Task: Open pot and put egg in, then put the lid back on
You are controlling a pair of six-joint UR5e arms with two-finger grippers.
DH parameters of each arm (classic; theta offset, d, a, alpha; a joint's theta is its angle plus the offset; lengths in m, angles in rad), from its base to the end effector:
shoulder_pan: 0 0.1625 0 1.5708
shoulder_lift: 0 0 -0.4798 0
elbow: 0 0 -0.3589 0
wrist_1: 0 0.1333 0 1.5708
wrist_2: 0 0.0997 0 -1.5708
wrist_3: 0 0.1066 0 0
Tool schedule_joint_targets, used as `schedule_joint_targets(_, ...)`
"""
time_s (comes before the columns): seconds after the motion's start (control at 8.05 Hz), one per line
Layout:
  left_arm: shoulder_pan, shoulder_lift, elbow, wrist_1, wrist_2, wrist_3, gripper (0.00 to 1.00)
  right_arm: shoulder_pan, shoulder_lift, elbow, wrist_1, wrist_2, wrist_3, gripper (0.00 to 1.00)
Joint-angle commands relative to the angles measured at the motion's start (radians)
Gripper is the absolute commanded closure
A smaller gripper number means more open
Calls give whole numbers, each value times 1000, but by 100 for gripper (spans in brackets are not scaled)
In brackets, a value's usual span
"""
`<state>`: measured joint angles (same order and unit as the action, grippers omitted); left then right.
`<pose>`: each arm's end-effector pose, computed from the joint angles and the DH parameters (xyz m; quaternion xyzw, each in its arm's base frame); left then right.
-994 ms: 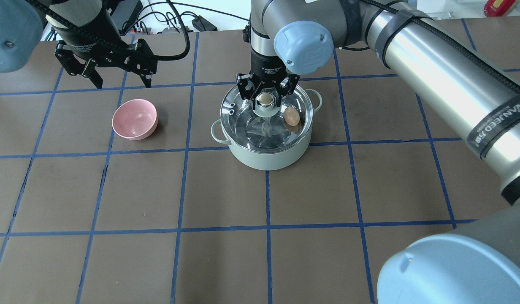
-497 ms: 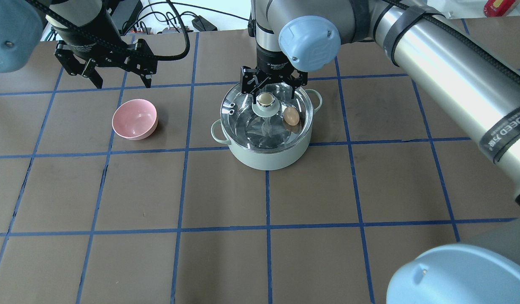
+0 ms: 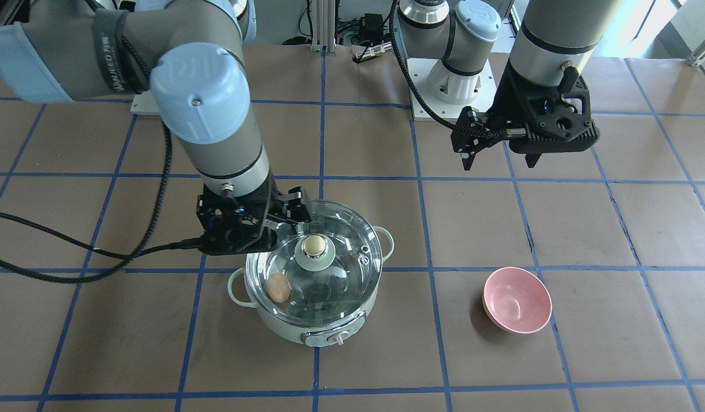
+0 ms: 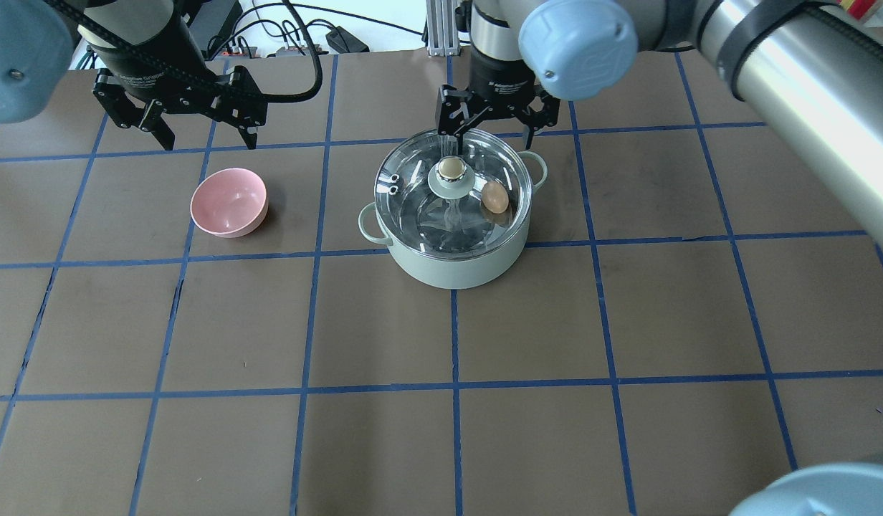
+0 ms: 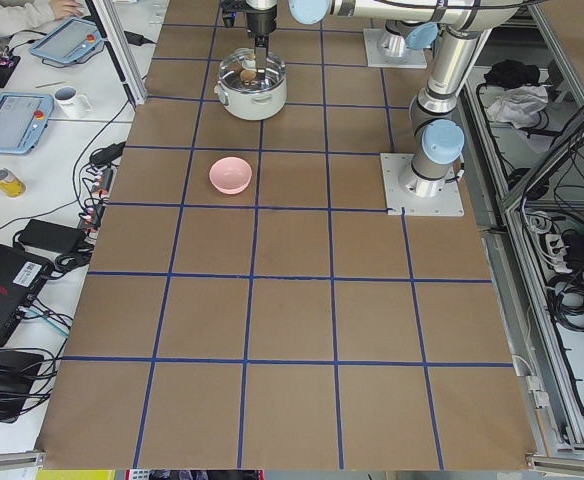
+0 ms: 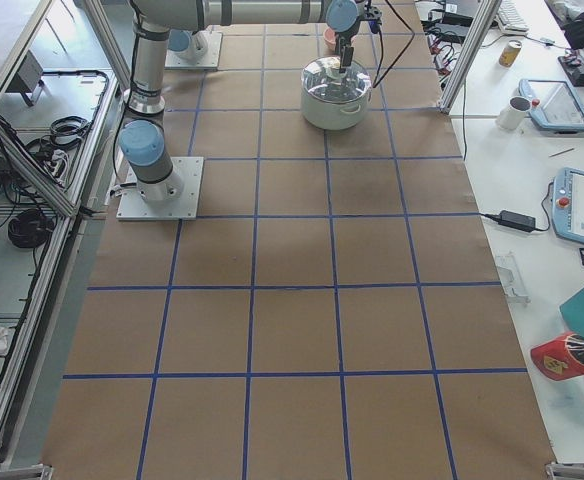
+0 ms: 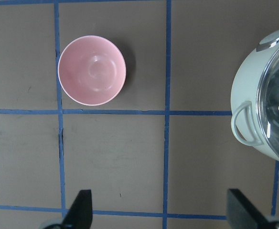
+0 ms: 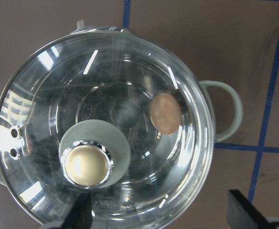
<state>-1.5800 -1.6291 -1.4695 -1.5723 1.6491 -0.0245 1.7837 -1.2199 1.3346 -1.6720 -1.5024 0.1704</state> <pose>-0.1295 -0.4894 0.5549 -0.0085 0.9990 -0.0214 0.0388 0.2684 -0.5760 0.4643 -0.0210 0.9992 0.0131 0.0323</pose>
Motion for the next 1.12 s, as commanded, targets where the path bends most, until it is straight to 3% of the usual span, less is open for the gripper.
schedule_joint_targets(0.0, 0, 0, 0, 0, 1, 0, 0, -191, -137, 113, 8, -10, -6, 0)
schedule_joint_targets(0.37, 0, 0, 0, 0, 1, 0, 0, -208, -148, 118, 15, -138, -26, 0)
schedule_joint_targets(0.99, 0, 2, 0, 0, 1, 0, 0, -207, -159, 141, 8, -119, -23, 0)
